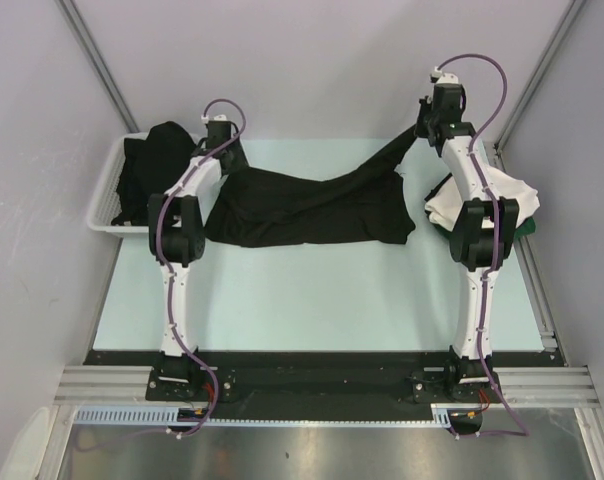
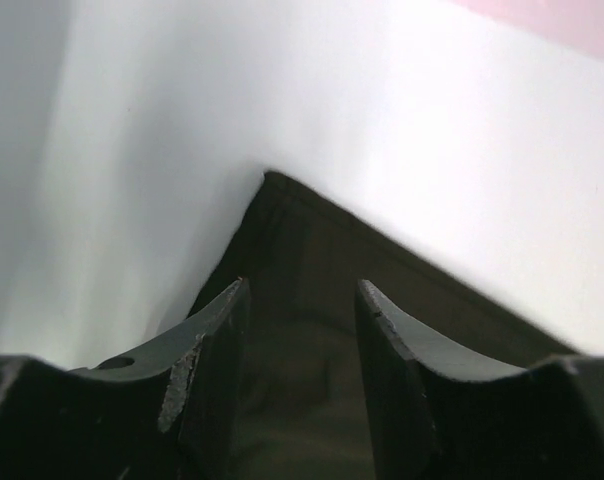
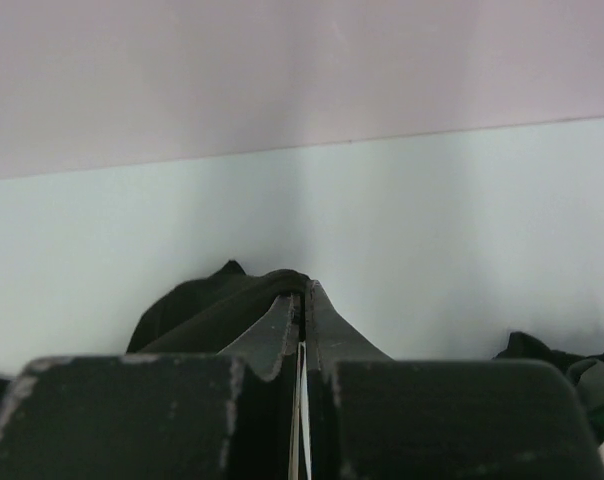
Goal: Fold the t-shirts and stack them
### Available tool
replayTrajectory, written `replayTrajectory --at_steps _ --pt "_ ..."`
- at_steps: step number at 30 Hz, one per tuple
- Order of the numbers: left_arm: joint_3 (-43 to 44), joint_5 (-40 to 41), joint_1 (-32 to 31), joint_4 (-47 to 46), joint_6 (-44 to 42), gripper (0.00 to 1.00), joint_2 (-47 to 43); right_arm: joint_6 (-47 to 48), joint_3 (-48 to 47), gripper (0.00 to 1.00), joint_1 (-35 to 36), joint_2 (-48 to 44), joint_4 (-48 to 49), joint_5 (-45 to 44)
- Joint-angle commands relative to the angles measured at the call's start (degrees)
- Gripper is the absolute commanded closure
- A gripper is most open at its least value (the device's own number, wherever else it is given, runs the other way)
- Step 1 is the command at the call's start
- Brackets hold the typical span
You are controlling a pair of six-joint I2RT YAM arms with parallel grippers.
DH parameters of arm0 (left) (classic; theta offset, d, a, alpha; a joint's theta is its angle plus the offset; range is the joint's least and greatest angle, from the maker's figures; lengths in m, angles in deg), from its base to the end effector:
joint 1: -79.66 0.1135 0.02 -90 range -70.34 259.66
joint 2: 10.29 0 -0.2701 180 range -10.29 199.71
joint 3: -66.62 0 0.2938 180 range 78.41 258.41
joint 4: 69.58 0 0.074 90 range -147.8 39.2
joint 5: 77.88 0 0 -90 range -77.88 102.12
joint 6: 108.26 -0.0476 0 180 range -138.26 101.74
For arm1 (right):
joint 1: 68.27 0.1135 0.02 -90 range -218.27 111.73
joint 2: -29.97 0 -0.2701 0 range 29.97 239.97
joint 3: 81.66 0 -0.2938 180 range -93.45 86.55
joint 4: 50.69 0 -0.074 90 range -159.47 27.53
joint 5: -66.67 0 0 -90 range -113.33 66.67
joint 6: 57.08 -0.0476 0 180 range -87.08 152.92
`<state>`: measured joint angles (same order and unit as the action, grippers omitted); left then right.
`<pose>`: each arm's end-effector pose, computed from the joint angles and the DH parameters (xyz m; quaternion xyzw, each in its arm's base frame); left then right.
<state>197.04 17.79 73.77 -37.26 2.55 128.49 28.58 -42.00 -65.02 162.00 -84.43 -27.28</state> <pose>0.6032 -0.0575 0.1697 -0.1383 0.8973 -0.0525 0.4158 0.6005 0.0308 0.3044 0.0264 0.8447 0.0063 0.5346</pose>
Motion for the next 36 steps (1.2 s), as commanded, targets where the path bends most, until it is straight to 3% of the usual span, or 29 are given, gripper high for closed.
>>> replayTrajectory --at_steps 1,9,24,32,36 --pt "3.36 -3.11 1.40 -6.02 5.98 0.48 2.02 -0.14 1.72 1.00 -0.26 -3.26 2.27 1.13" --pt "6.35 -4.53 1.85 -10.16 11.44 0.50 6.14 0.12 3.66 1.00 -0.26 -4.67 2.44 1.57" --pt "8.81 3.37 1.59 -8.93 11.44 0.53 5.62 0.21 5.68 1.00 -0.87 -5.29 2.80 2.01" --pt "11.44 6.63 1.58 -3.84 13.02 0.55 8.25 0.03 5.86 1.00 -0.87 -5.20 2.97 2.45" --pt "17.06 6.89 1.58 -0.24 13.54 0.55 10.72 -0.14 5.68 1.00 -1.14 -5.29 3.06 2.71"
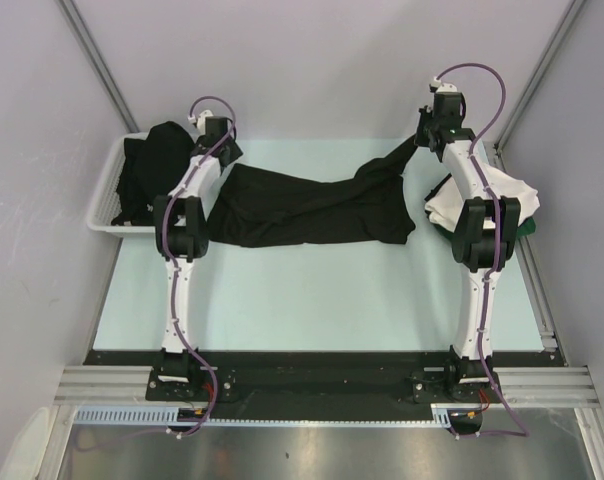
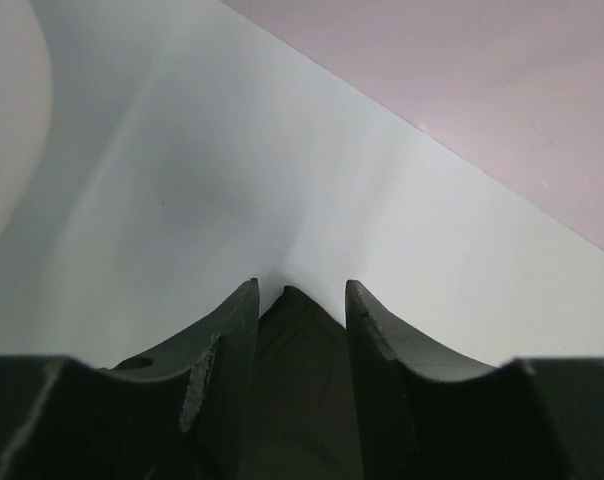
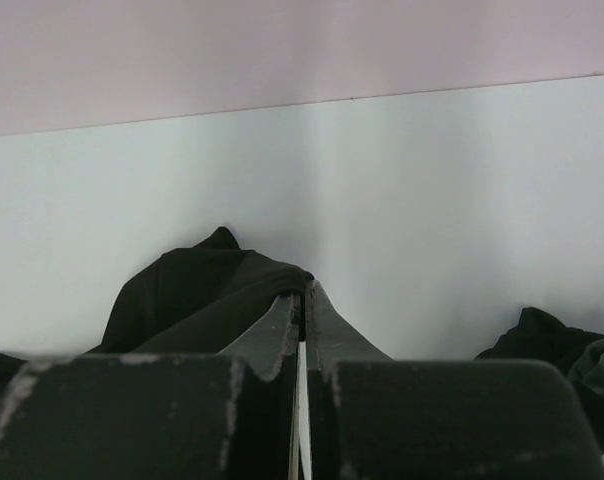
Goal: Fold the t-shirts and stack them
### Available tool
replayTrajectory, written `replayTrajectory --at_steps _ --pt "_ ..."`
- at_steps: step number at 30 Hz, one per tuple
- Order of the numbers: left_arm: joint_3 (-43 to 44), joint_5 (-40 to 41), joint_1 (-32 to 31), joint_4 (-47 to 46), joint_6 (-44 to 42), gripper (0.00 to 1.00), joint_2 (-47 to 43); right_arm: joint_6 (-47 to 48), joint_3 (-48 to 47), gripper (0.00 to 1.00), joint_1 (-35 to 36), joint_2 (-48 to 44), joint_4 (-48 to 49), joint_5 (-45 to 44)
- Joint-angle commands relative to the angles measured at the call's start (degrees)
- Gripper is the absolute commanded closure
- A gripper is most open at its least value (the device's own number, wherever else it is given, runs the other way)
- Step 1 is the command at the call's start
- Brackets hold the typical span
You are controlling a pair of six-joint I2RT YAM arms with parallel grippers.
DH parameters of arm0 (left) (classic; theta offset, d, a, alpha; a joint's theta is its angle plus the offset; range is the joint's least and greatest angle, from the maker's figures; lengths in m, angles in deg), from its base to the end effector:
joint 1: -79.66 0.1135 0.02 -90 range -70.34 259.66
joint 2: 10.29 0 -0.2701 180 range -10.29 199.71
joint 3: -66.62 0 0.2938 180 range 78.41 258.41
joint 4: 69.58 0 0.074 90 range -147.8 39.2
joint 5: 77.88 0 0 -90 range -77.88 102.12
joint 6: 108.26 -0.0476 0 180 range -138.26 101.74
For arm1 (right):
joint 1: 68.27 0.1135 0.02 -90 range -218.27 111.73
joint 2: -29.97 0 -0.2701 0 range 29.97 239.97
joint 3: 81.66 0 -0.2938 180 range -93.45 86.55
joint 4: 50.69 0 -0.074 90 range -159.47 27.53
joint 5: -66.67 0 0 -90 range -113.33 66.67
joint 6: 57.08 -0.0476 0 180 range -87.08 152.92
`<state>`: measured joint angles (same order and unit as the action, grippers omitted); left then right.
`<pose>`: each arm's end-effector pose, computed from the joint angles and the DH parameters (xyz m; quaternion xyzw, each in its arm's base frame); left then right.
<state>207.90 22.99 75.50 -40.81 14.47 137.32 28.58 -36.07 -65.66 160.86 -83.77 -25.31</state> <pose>0.6378 -0.0374 0.1564 -0.2603 0.8453 -0.0655 0.4619 0.5953 0.0255 0.2757 0.0217 0.8637 0.0156 0.5032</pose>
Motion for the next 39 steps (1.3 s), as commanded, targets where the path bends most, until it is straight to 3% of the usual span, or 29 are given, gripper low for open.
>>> replayTrajectory --at_steps 1,18,25,34,37,39 --pt "6.56 1.61 -0.14 3.66 1.98 0.55 2.24 -0.14 -0.33 1.00 -0.50 -4.24 2.23 0.75" --pt "5.25 -2.61 -0.05 10.07 6.03 0.53 2.07 -1.81 -1.38 1.00 -0.77 -4.86 1.79 1.28" --pt "4.10 -4.19 0.03 11.39 6.73 0.56 2.33 -1.11 -0.42 1.00 -0.85 -6.08 1.79 1.36" --pt "4.10 -6.30 0.03 11.22 7.70 0.80 3.21 -1.02 0.55 1.00 -1.29 -6.79 1.96 1.36" --pt "4.02 -6.39 -0.06 11.31 7.61 0.97 2.95 -1.02 0.64 1.00 -1.29 -6.79 2.05 1.36" --pt "3.75 -6.04 -0.06 10.87 7.35 1.00 2.33 -0.85 0.55 1.00 -1.38 -6.70 2.23 1.36"
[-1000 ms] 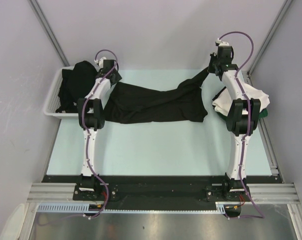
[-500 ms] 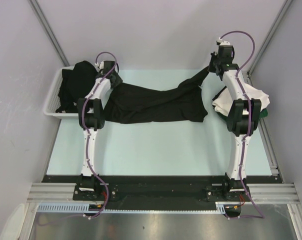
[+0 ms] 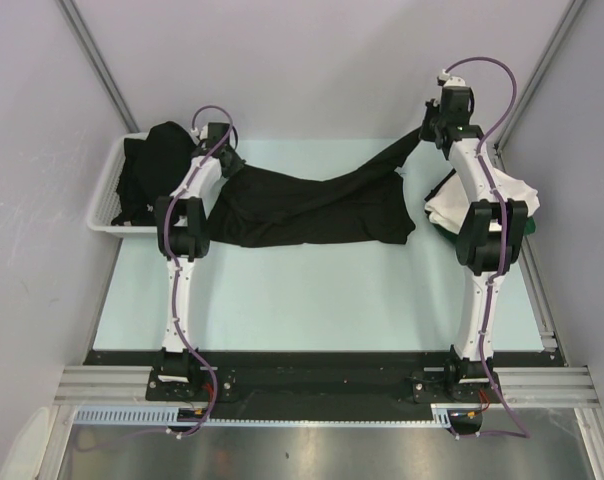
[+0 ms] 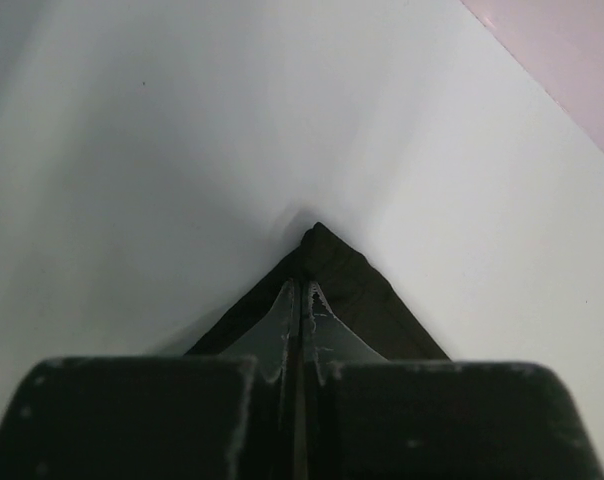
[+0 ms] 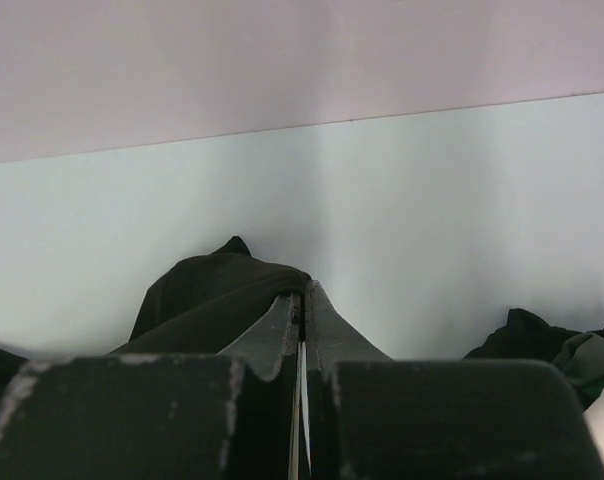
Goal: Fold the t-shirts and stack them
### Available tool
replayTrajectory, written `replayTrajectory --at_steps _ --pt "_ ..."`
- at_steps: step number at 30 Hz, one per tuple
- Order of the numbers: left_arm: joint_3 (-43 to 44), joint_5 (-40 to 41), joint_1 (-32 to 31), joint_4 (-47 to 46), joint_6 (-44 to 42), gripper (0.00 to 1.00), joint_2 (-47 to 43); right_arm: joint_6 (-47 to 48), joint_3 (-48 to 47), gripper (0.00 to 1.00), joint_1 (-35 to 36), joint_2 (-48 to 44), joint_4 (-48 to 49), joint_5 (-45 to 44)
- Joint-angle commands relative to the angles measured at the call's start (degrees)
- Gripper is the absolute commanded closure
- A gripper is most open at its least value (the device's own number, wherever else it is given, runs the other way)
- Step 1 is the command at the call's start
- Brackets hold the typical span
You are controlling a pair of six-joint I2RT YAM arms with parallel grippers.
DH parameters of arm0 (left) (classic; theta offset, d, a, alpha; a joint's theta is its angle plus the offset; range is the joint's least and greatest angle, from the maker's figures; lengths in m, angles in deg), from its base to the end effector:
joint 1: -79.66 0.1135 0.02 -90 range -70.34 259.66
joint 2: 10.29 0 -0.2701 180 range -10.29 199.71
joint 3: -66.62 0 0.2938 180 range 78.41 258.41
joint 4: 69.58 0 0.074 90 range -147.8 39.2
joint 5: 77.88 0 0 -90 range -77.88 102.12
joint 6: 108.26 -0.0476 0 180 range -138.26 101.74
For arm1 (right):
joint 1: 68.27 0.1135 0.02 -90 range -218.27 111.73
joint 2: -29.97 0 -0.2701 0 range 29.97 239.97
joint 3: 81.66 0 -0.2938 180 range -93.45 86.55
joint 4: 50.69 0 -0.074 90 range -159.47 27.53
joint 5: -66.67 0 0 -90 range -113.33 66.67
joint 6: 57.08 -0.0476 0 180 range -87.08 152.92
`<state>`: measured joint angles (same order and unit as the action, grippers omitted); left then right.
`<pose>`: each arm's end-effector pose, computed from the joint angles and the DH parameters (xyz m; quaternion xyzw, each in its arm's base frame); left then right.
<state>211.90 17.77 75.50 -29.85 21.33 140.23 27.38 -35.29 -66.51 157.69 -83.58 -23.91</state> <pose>0.6322 -0.0413 0.1338 -0.2987 0.8732 -0.1002 0.3719 0.5856 0.0175 0.3022 0.0308 0.8520 0.0290 0.5219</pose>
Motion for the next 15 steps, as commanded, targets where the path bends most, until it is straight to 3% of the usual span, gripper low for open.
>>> replayTrajectory --at_steps 1,15 --pt "-0.34 -0.56 -0.06 -0.43 0.31 1.00 -0.92 0.44 -0.33 1.00 -0.62 -3.36 2.12 0.05" --pt "-1.22 4.54 0.03 -5.70 -8.91 1.00 -12.26 1.50 -8.58 1.00 -1.32 2.97 4.14 -0.83"
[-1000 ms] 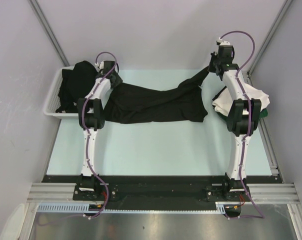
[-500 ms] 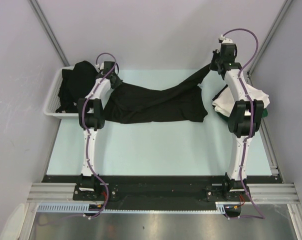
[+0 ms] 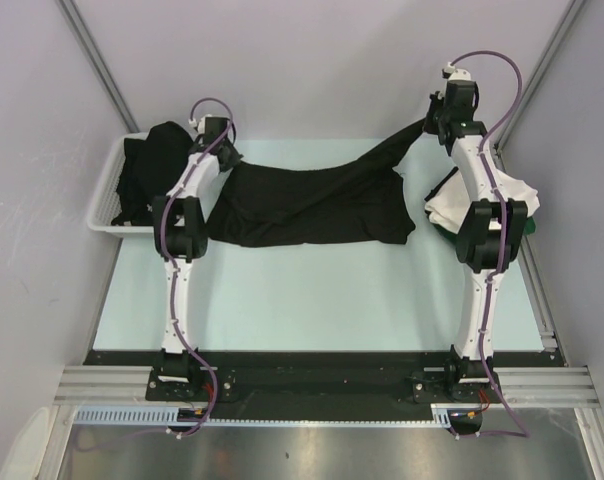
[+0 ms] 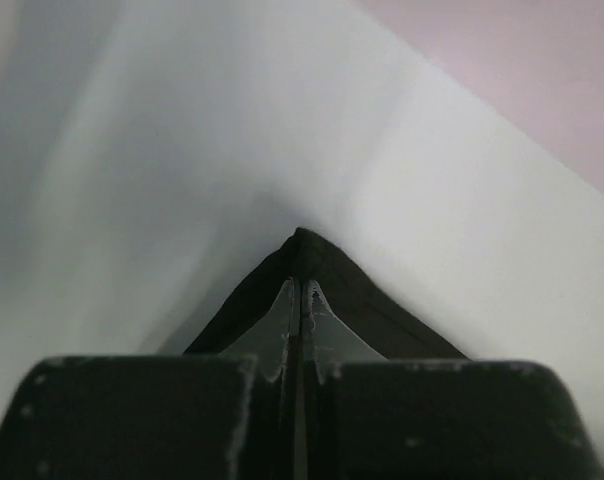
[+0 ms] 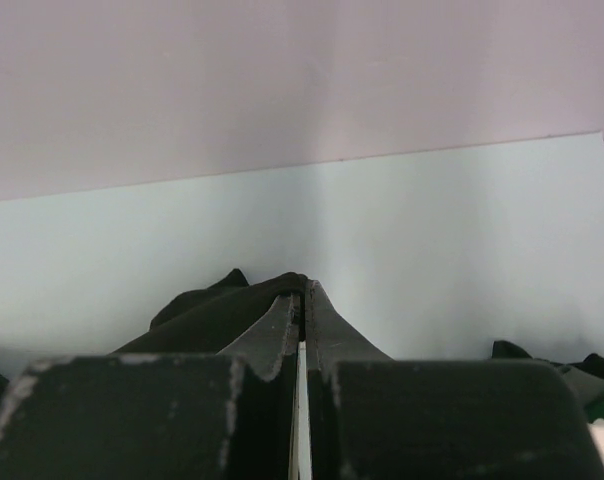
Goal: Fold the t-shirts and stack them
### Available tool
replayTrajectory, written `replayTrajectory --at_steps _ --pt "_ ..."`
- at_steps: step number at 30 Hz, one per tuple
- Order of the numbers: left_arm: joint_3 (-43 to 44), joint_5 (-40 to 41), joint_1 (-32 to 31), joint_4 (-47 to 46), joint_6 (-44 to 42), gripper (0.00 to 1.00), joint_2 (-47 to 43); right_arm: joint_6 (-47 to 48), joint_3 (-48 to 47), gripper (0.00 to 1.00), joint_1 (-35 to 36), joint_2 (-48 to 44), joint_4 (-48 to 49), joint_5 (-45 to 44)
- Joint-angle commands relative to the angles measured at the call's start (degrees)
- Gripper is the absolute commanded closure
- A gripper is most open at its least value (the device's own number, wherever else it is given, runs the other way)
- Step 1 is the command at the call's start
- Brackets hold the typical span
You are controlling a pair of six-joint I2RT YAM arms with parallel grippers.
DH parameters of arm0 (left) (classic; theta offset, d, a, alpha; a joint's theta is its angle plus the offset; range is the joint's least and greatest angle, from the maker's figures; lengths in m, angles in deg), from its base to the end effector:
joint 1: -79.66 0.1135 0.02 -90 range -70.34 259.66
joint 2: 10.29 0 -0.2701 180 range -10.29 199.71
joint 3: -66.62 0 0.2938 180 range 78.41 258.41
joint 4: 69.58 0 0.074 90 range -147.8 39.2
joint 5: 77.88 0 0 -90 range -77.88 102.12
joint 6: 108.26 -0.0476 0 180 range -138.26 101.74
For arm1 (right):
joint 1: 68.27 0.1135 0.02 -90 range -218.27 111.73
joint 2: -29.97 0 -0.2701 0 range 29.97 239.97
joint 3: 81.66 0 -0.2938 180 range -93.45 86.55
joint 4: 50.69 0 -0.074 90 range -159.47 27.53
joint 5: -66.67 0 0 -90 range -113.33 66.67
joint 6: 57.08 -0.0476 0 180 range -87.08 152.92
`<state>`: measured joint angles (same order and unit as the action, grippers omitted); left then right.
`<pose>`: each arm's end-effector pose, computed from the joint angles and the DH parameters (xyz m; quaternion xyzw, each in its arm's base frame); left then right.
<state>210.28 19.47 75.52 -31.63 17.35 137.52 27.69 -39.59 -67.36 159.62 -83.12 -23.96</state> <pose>0.6303 -0.0395 0.1549 -0.2724 0.8708 -0.0826 0.4009 0.5940 0.0089 0.3140 0.0346 0.8387 0.0245 0.5430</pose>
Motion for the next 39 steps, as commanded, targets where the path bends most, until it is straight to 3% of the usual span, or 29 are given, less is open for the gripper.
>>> replayTrajectory --at_steps 1,15,25,39 --pt "0.40 3.28 0.10 -3.94 -5.55 1.00 -10.43 1.19 -5.07 1.00 -0.47 1.31 3.68 -0.78" --pt "-1.79 4.95 0.36 -3.68 -9.95 1.00 -15.79 3.56 -6.22 1.00 -2.05 2.98 6.58 -1.40" --pt "-3.55 4.60 0.54 -3.76 -10.92 1.00 -17.20 1.38 -5.69 1.00 -2.49 2.20 7.03 3.16" --pt "-6.88 7.41 0.45 3.00 -17.42 1.00 -24.04 -2.15 12.14 1.00 -2.31 -13.08 1.13 5.63"
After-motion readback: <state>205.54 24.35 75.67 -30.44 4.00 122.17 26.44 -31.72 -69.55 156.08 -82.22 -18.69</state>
